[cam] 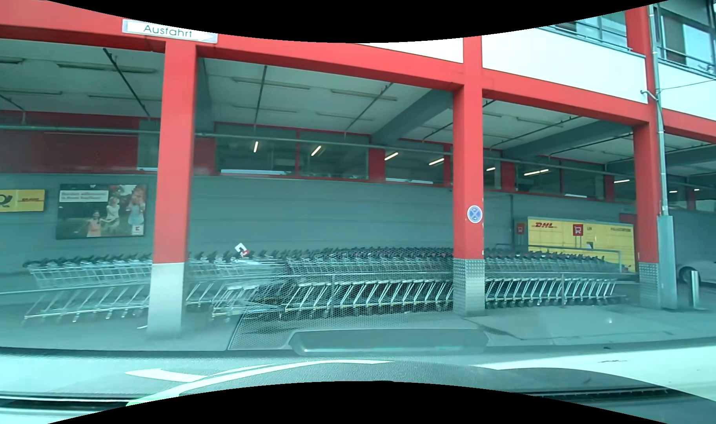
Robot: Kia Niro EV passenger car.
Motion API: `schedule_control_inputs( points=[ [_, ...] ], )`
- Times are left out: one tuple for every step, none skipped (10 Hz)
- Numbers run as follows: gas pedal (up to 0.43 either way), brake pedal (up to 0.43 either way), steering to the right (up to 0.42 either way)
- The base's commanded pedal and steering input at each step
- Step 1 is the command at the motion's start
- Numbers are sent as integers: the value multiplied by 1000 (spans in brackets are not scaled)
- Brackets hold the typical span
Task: Follow the waypoints while adhering to traffic rules and regulations
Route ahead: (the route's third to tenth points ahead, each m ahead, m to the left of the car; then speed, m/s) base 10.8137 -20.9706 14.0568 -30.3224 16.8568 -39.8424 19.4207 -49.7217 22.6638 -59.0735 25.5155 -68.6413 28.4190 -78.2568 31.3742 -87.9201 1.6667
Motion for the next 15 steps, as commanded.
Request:
schedule_control_inputs(
  points=[
    [39, 0, 819],
    [39, 0, 819],
    [39, 0, 820],
    [39, 0, 822],
    [39, 0, 822],
    [39, 0, 822],
    [39, 0, 822],
    [39, 0, 822],
    [39, 0, 822],
    [39, 0, 822],
    [39, 0, 822],
    [39, 0, 822],
    [39, 0, 822],
    [47, 0, 822],
    [59, 0, 821]
  ],
)
